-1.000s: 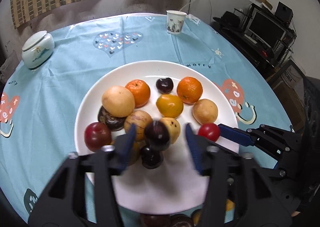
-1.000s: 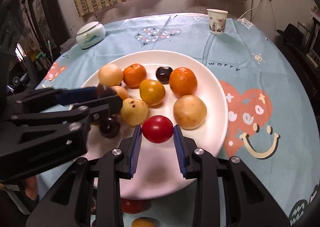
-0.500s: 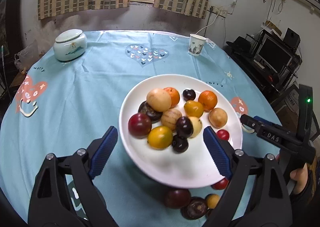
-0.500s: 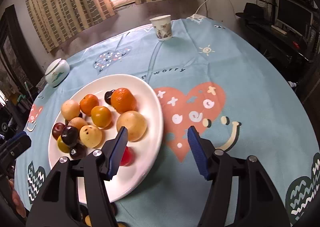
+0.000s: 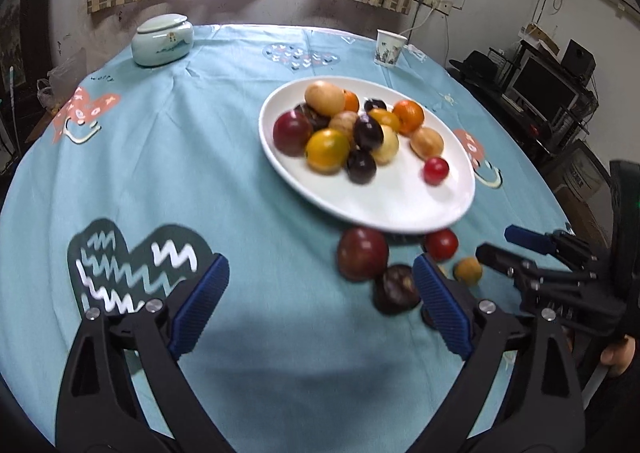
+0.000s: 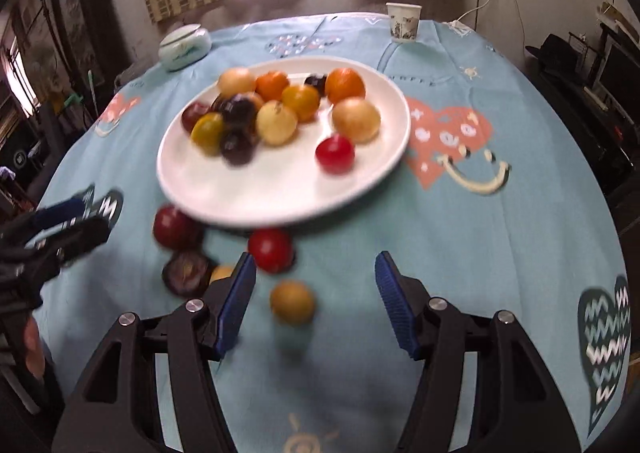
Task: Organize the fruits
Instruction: 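Carry the red tomato and dark plum onto the plate, open both tools, then move both open tools back toward the remaining fruit cluster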
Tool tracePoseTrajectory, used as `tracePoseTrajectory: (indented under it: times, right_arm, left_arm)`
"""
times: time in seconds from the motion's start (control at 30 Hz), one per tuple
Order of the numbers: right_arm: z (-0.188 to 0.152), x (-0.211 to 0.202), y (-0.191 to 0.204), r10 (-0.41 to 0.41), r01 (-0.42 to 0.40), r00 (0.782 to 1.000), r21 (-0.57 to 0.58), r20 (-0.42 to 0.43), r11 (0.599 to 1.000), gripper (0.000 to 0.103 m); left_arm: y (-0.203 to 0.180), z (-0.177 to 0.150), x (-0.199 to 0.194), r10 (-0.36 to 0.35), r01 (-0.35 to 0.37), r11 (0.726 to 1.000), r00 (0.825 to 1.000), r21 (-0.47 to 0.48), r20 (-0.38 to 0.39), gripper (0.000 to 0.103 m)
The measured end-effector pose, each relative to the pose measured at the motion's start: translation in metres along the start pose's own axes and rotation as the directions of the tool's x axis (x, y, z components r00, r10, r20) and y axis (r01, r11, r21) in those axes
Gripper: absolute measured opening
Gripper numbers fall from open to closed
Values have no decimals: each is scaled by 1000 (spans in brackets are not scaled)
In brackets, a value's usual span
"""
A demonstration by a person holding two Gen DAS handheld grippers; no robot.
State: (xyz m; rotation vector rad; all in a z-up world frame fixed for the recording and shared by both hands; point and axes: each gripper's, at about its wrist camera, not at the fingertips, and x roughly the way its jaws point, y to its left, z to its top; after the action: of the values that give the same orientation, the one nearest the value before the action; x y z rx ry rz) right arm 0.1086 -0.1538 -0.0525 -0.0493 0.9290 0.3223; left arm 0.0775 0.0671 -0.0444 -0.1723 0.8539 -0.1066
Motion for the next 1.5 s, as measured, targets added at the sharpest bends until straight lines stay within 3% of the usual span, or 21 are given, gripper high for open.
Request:
tracePoseTrajectory:
  times: [0.23, 0.43, 0.6, 0.87, 1.07, 1.1, 1.2, 1.37, 1.4, 1.43, 1.5]
  right_arm:
    - [-31, 7, -5, 26, -21, 998, 88, -52, 996, 63]
    - [-24, 22, 7, -11, 12, 998, 30, -57, 999, 61]
    - [-15, 33, 11, -41, 41, 999, -7, -27, 999, 27]
    - [-27, -7, -7, -13, 12, 1000, 65, 21, 998, 28]
    - [-49, -25, -29, 2, -5, 1000, 102, 24, 995, 28]
    - [-51, -26, -33, 6, -9, 1000, 111, 24, 994, 28]
    - [-57, -28, -43, 22, -25, 999, 135, 24, 990, 28]
    - [-63, -31, -50, 48, -52, 998, 148, 30, 988, 28]
    - [-63, -31, -50, 53, -57, 998, 146, 31, 988, 28]
    - [-64, -31, -49, 57, -60, 998, 145, 31, 988, 28]
    - [-65, -31, -47, 64, -67, 998, 140, 27, 988, 28]
  left_arm:
    - [-11, -23, -1, 37, -35, 998, 999, 58, -38, 101]
    - [-16, -37, 1, 16, -12, 998, 998, 69, -64, 101]
    - [-23, -39, 3, -30, 35, 997, 996, 62, -85, 101]
    - [-61, -39, 17, -101, 115, 989, 985, 97, -137, 101]
    - [-89, -42, 35, -26, 49, 985, 989, 165, -143, 100]
    - [-93, -42, 35, -15, 37, 985, 992, 166, -129, 96]
    - [-102, -42, 44, 8, 19, 982, 989, 186, -145, 70]
    - [-112, -44, 49, 55, -26, 976, 990, 217, -129, 70]
    - [-114, -44, 49, 56, -28, 975, 991, 220, -125, 59]
    - [-115, -44, 51, 52, -21, 974, 990, 225, -134, 32]
    - [-114, -44, 52, 48, -16, 975, 989, 220, -141, 32]
